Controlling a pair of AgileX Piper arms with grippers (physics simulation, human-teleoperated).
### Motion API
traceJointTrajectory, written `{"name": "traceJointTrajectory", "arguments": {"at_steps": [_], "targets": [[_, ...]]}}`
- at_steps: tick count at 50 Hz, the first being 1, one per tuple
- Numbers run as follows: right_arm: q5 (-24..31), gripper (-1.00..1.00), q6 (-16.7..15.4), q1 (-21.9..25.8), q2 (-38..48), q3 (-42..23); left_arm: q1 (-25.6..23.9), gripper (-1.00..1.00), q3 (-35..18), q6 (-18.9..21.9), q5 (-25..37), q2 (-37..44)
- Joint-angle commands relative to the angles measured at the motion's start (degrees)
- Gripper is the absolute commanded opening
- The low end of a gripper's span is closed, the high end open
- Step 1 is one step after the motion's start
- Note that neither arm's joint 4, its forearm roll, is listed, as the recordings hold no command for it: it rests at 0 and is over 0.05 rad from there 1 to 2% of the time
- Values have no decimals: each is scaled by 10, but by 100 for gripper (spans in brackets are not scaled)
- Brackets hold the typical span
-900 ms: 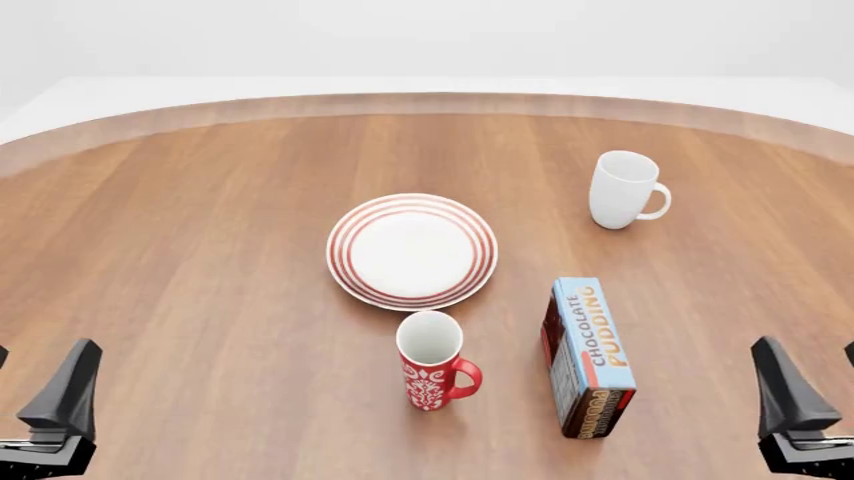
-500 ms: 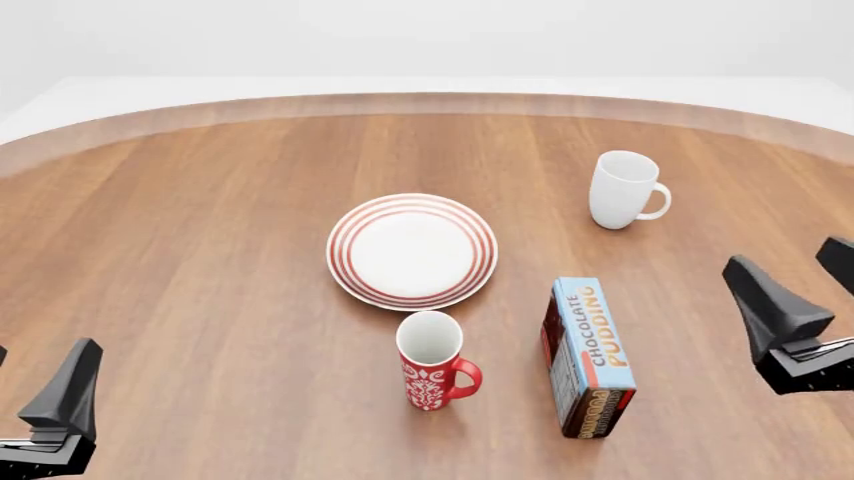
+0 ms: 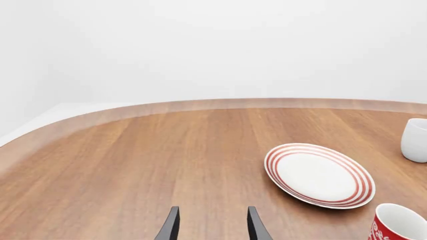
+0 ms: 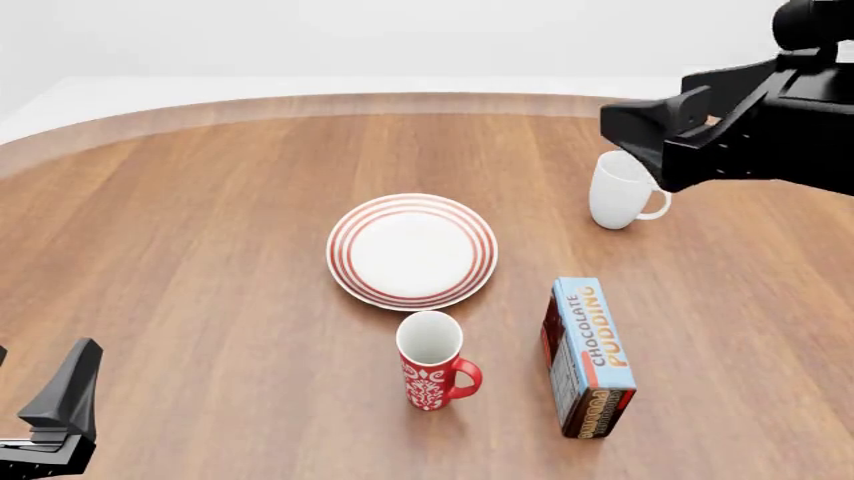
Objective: Pick up the red mug and put it on the plate
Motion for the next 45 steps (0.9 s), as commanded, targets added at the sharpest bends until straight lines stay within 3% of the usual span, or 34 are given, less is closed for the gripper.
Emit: {"name": "traceJointTrajectory", "arguments": {"at_steps": [1,9,19,21,22,23,34,45], "targets": [[113,100,-9,35,126,-162,0,100,0,0,0,0],[177,100,-35,28,199,-224,0,100,0,0,0,0],[209,100,-77,44,259,-236,0,100,0,0,0,0],[213,100,-78,44,265,-247,0,100,0,0,0,0],[207,100,-23,105,274,-164,0,100,0,0,0,0],[206,100,-19,111,274,-161,0,100,0,0,0,0],[204,100,-11,142,273,-147,0,100,0,0,0,0],[214,100,-20,133,271,-137,0,100,0,0,0,0]]}}
